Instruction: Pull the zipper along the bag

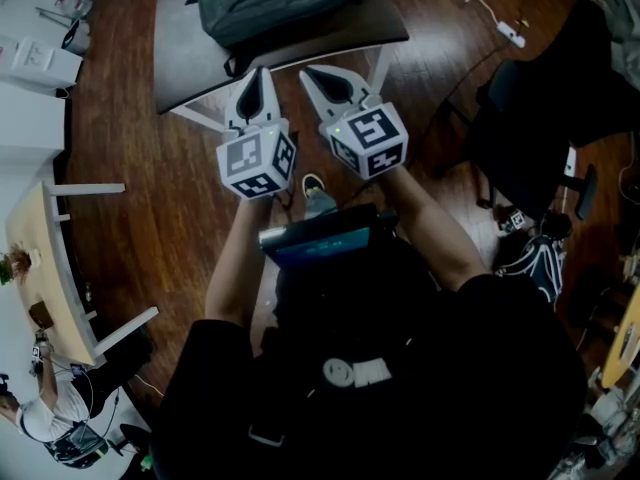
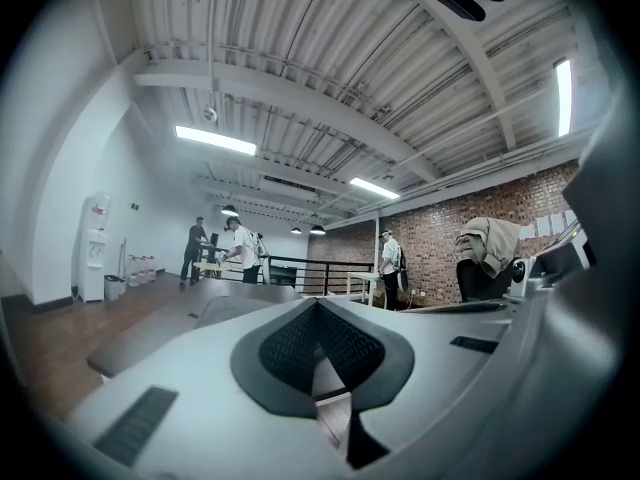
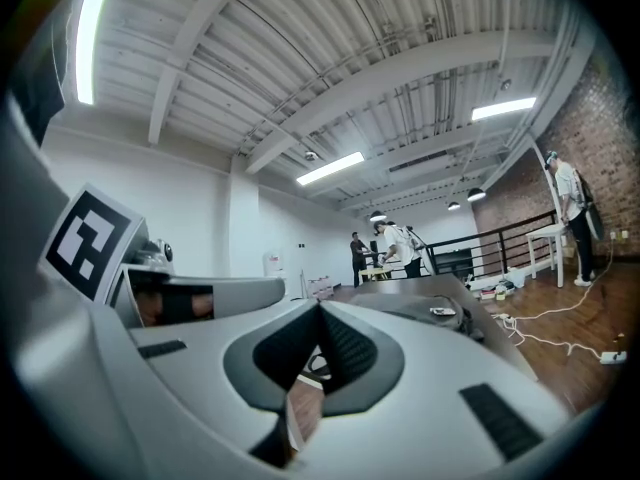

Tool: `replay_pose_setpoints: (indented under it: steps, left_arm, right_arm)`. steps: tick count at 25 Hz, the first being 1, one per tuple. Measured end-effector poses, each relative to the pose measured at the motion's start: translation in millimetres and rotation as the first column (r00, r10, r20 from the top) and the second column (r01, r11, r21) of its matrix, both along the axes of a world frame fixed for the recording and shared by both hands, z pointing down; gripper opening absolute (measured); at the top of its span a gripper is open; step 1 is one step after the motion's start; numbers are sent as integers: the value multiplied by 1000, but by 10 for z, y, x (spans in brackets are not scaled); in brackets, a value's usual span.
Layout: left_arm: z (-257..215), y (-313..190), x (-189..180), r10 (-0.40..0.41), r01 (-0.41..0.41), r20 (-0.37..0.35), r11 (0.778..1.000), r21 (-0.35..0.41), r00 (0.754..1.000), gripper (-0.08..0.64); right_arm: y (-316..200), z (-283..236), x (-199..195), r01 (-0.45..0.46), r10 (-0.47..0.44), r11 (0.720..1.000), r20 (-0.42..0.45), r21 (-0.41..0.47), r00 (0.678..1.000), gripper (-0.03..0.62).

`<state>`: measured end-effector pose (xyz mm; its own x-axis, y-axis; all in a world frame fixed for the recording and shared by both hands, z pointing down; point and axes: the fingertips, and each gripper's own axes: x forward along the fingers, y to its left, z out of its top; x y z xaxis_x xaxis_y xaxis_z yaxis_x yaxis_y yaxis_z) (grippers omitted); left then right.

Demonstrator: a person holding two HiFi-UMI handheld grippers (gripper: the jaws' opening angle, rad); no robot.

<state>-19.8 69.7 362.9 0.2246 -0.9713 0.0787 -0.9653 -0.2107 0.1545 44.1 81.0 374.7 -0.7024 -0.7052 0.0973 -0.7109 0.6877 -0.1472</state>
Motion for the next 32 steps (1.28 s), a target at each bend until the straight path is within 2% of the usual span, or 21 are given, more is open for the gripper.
replay_pose_setpoints:
  steps: [17, 26, 32]
  left_arm:
    - [-12, -805, -509, 21, -21, -10, 1000, 22, 1000, 3]
    - [1, -1029, -777, 49, -49, 2, 998, 26, 999, 3]
    - [58, -1102, -870, 57, -57, -7, 998, 21, 998, 3]
  right_arm:
    - [-808, -72, -606, -3, 4, 1000, -49, 22, 999, 12]
    - [-1049, -77, -902, -23, 25, 999, -65, 30, 998, 12]
    - [-1097, -33, -993, -20, 27, 998, -114, 63, 993, 12]
